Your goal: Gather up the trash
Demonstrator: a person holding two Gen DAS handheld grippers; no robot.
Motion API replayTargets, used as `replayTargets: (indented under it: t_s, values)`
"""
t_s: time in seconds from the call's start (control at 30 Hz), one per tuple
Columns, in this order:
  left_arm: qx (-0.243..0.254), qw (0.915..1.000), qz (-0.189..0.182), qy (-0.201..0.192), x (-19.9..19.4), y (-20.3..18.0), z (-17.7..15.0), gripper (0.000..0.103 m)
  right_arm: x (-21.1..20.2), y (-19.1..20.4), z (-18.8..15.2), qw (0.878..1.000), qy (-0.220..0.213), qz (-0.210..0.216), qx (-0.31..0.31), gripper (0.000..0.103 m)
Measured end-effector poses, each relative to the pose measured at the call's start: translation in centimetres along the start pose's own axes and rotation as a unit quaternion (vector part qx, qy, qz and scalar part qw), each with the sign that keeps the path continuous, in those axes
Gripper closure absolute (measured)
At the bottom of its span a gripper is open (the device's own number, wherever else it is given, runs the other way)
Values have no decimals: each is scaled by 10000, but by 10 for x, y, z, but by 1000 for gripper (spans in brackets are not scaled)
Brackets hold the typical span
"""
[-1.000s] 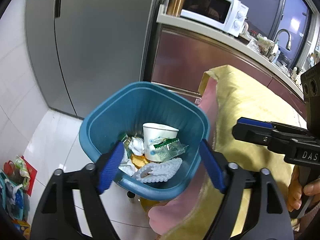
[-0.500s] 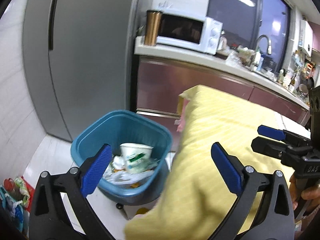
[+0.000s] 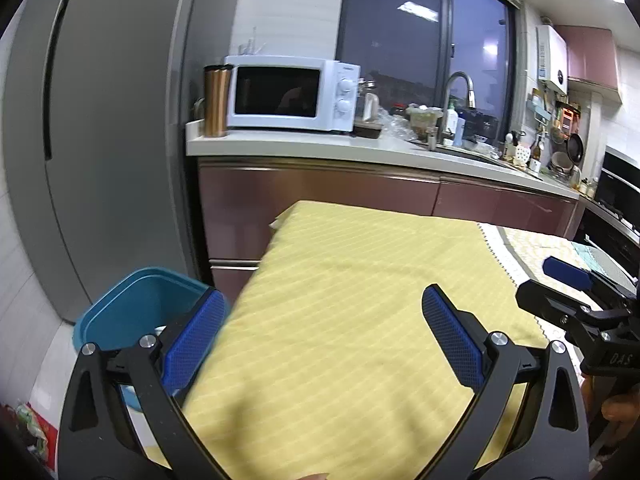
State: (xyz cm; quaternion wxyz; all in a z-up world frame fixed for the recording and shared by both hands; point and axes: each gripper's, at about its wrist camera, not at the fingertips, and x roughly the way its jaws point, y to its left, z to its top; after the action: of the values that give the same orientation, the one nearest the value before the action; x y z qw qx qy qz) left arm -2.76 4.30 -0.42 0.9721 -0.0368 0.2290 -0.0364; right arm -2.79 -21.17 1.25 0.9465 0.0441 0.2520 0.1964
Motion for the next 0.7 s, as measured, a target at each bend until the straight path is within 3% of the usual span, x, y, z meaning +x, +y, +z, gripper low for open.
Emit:
replayTargets:
  t_s: [0.27, 0.7]
  values:
    - [201, 9994, -227, -161, 7, -45, -5, 6, -27, -38, -10, 9967, -279, -714, 263, 7]
    - [434, 9976, -343, -420, 16, -74, -2, 6, -45, -46, -16, 9911, -549, -1199, 206, 7]
